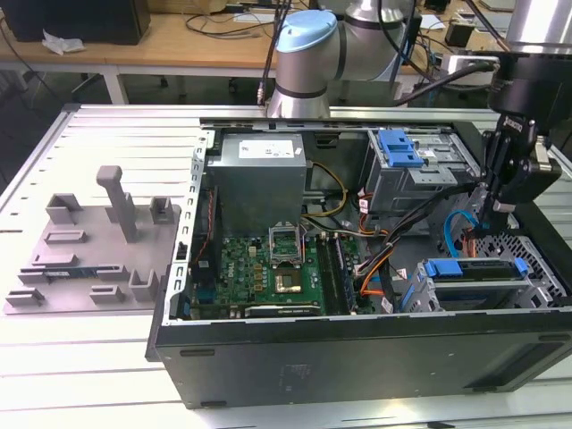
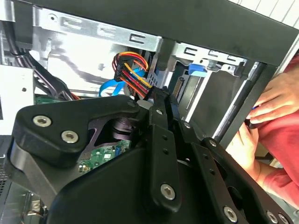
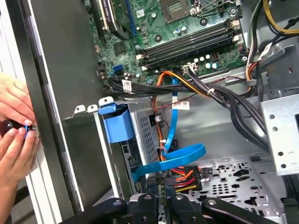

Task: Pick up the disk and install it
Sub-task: 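Insert the first disk wire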

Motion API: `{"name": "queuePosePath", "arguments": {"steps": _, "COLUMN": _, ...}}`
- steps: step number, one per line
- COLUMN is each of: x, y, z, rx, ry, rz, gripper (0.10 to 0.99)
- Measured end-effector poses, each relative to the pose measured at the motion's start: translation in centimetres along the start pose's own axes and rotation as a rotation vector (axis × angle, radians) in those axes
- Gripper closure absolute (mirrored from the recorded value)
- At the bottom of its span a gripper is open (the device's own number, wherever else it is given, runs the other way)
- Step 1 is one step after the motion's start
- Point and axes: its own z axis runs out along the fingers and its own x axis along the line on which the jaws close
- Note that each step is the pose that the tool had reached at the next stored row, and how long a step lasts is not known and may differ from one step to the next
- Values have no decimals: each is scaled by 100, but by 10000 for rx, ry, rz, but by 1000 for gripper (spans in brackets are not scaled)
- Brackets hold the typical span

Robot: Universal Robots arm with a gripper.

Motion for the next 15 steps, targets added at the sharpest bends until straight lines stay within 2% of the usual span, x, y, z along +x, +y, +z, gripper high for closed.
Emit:
{"name": "queuePosePath", "arguments": {"steps": 6, "x": 76, "y": -24, "z": 6, "rx": 20, "ry": -41, "rz": -66, "gripper": 918}}
{"name": "queuePosePath", "arguments": {"steps": 10, "x": 102, "y": -31, "z": 12, "rx": 88, "ry": -184, "rz": -316, "gripper": 918}}
{"name": "queuePosePath", "arguments": {"steps": 12, "x": 119, "y": -35, "z": 18, "rx": 94, "ry": -217, "rz": -357, "gripper": 918}}
{"name": "queuePosePath", "arguments": {"steps": 15, "x": 121, "y": -36, "z": 19, "rx": 98, "ry": -220, "rz": -367, "gripper": 918}}
